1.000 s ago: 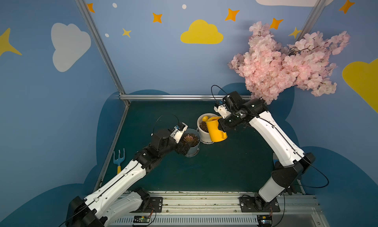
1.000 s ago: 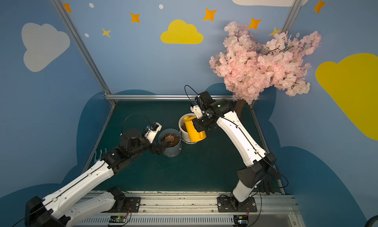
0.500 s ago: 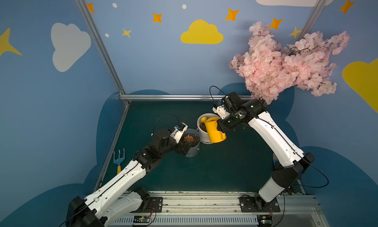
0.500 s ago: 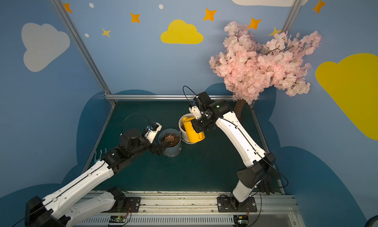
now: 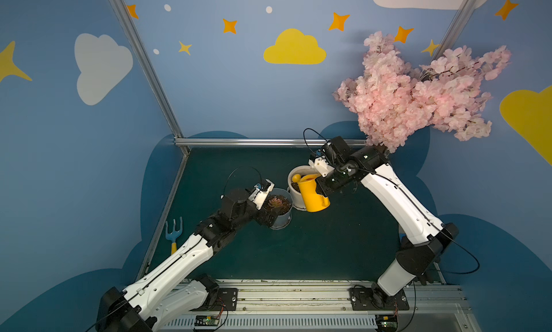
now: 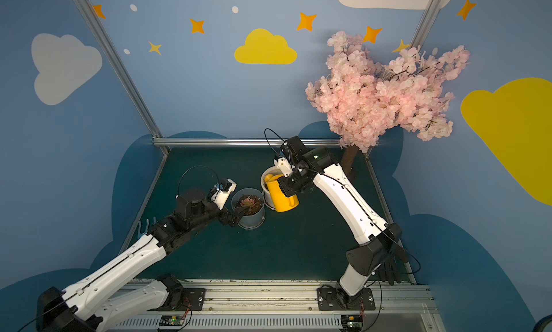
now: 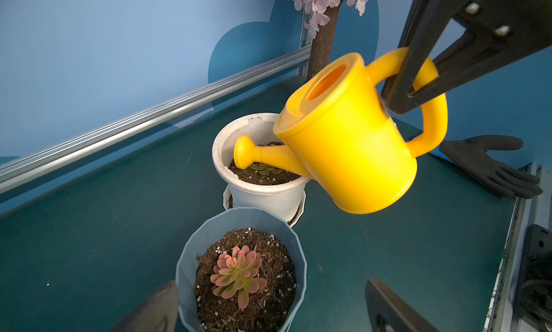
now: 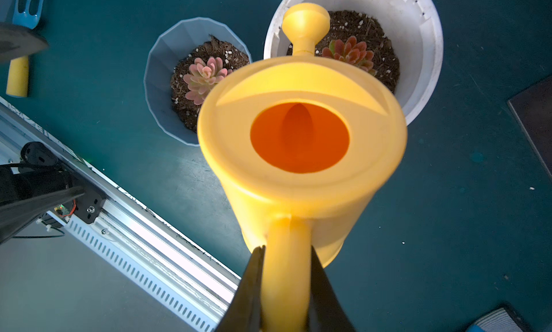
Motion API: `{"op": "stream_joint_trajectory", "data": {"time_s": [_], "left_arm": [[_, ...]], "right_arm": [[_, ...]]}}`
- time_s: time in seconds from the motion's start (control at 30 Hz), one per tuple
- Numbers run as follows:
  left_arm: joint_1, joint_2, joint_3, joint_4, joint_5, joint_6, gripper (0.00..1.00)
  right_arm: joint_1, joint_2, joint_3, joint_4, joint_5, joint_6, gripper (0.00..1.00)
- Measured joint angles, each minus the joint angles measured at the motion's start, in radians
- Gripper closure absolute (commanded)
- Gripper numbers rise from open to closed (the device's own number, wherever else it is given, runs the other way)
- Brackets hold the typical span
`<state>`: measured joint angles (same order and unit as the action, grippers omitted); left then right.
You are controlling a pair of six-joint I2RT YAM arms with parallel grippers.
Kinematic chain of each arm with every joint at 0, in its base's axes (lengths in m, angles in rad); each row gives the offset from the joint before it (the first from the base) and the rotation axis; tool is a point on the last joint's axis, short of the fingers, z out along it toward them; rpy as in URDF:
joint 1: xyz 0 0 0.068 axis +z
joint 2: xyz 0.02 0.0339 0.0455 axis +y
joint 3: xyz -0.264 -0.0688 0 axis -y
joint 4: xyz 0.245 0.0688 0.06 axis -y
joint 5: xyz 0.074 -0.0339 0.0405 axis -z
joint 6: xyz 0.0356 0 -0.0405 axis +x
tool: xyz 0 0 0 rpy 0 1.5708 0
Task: Water the succulent around the soil edge
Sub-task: Water the soil of the potted plant with water.
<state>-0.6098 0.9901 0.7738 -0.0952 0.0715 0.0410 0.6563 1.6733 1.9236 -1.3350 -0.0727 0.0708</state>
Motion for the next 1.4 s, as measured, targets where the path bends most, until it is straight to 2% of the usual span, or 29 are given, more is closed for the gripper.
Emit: {"op": "stream_joint_trajectory", "data": {"time_s": [1.4], "left_arm": [[0.0, 0.001, 0.0, 0.0, 0.004, 0.0, 0.0]], "right_arm": [[0.039, -0.105, -0.095, -0.011, 0.012, 0.03, 1.0]]}}
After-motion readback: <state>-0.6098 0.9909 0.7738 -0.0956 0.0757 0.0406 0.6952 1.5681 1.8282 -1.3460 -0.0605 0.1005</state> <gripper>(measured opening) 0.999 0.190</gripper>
